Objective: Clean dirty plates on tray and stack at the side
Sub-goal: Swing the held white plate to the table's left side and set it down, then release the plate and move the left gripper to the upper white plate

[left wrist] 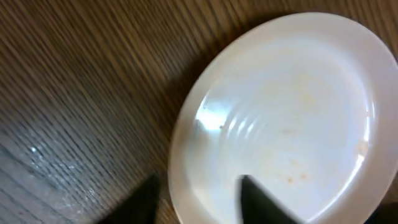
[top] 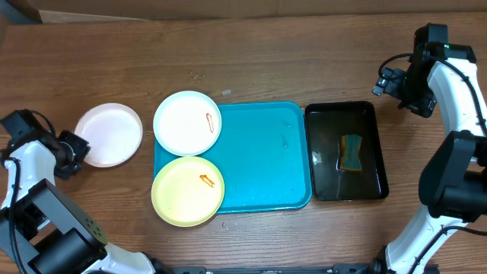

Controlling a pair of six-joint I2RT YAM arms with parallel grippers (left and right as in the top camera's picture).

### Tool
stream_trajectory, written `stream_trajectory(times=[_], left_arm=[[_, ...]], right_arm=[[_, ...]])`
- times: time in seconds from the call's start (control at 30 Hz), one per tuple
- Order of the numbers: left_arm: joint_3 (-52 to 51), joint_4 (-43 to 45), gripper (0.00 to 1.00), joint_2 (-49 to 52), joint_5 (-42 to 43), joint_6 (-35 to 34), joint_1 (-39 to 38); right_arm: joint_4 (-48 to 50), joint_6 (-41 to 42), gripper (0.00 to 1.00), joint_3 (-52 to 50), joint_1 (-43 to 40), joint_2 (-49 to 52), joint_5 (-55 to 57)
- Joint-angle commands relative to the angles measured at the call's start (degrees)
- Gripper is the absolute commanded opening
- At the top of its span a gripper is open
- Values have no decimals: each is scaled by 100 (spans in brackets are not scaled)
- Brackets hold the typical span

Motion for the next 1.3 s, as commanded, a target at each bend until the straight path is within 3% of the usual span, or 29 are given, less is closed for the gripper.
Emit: stream_trajectory(times=[0.0, 0.1, 0.3, 0.57, 0.7, 0.9, 1.27], left_arm=[[120, -26, 68, -195, 841, 105, -52], [527, -483, 64, -269, 1639, 387, -136], [726, -1121, 50, -833, 1635, 586, -780], [660, -1333, 52, -745, 52, 575, -2588], [658, -1294, 49, -374, -428, 575, -3101], [658, -1137, 41, 79, -457, 575, -3180], [645, -955, 40, 229, -960, 581, -3178]], right_arm=[[17, 9, 100, 96, -22, -133, 20], [17, 9, 100, 96, -22, -133, 17], [17, 9, 100, 96, -22, -133, 20], [17, 9, 100, 96, -22, -133, 17], [17, 9, 100, 96, -22, -133, 17], [17, 9, 100, 96, -22, -133, 17], [17, 7, 100, 96, -22, -133, 17]])
